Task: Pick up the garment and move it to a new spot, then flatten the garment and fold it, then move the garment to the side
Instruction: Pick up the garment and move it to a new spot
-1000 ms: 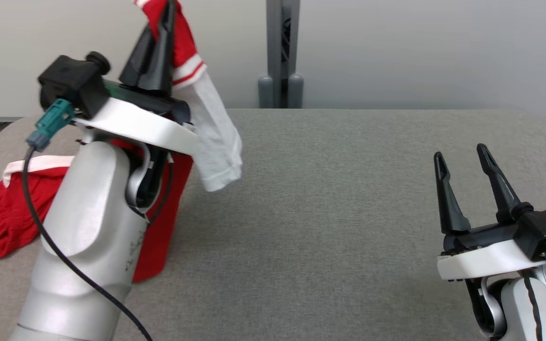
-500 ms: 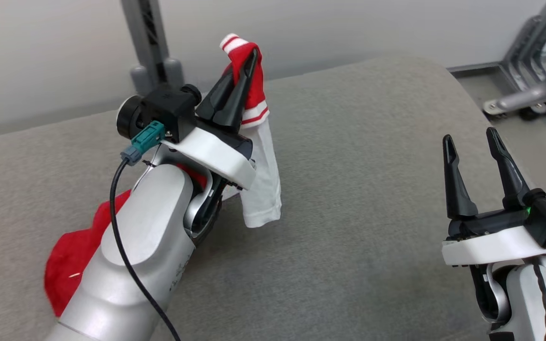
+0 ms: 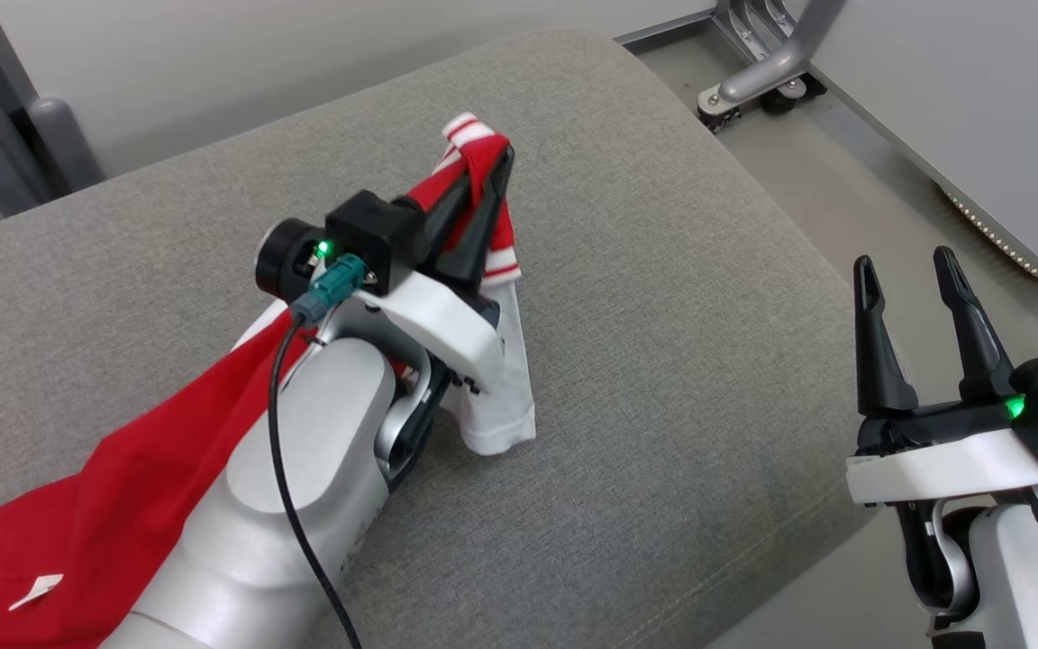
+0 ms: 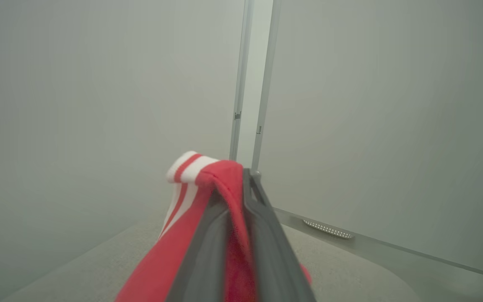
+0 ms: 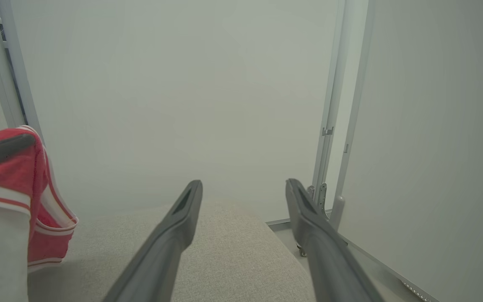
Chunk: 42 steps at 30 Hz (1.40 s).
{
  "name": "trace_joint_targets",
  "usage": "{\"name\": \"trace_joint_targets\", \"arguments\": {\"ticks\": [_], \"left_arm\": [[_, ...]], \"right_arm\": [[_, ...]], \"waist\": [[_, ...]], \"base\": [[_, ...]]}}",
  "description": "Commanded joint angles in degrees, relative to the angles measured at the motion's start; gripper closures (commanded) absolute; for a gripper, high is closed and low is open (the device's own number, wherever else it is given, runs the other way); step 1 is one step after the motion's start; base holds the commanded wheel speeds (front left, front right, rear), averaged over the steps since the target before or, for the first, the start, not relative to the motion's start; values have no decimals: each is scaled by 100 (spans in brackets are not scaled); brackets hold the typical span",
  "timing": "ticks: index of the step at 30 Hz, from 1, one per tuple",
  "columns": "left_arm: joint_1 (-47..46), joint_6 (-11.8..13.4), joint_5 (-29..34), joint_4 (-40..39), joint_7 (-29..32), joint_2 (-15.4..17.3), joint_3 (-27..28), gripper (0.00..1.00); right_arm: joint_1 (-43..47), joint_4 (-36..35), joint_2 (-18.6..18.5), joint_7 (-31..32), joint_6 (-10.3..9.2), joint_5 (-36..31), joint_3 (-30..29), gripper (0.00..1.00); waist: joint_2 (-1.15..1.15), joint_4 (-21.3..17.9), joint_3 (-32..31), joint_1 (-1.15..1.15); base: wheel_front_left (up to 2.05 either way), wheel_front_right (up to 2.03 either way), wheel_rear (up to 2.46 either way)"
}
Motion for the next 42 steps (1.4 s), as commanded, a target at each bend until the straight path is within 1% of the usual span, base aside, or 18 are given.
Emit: {"name": "trace_joint_targets", "arguments": {"ticks": [1,3,4,7,11,14,16,20,25,28,30,33,36,39,42], "left_arm": [[137,-85,-63,171,-16,34,-123,0],[71,-124,-48,238,-19,31,-199,0],[66,-97,-33,241,-22,32,-180,0],[135,-78,-46,240,-18,39,-102,0],[165,-83,83,215,-18,21,30,0],[246,-177,133,280,-18,30,62,0],[282,-285,111,338,-17,23,-14,0],[386,-508,-70,551,-18,25,-331,0],[471,-649,-333,891,-18,26,-821,0],[436,-705,-430,1061,126,25,-1301,0],[396,-702,-463,1127,174,41,-1598,0],[279,-697,-403,1241,103,116,-1681,0],[344,-669,-527,1351,26,126,-1486,0],[447,-483,-517,1271,-13,232,-1200,0],[709,-238,-391,746,-15,457,-694,0]], "right_arm": [[8,13,-17,-16,3,26,-16,0],[10,36,-18,-16,3,27,18,0],[6,44,-20,-16,3,25,25,0],[-13,47,-15,-16,3,-58,-3,0],[-40,30,-24,-15,3,-186,-66,0],[-18,62,-22,-16,3,-291,-88,0],[6,81,-23,-16,3,-348,-84,0],[59,129,-26,-16,2,-436,-59,0],[167,182,-27,-15,2,-472,-4,0],[240,200,-26,-16,2,-484,34,0],[283,206,-27,-15,2,-502,38,0],[309,200,-28,-16,2,-517,35,0],[365,189,-26,-16,2,-517,31,0],[386,174,-26,-16,2,-524,-9,0],[432,151,-26,-15,2,-565,-29,0]], "waist": [[0,-67,55,0],[0,-53,24,0],[0,-26,10,0],[0,176,-38,0],[0,569,-139,0],[0,911,-269,0],[0,1128,-373,0],[0,1467,-587,0],[0,1769,-817,0],[0,1906,-931,0],[0,1986,-995,0],[0,2057,-1036,0],[0,2151,-1094,0],[0,2245,-1144,0],[0,2342,-1174,0]], "base": [[0,0,0],[0,0,0],[0,0,0],[0,0,0],[0,0,0],[0,0,0],[0,0,0],[0,0,0],[0,0,0],[0,0,0],[0,0,0],[0,0,0],[0,0,0],[0,0,0],[0,0,0]]}}
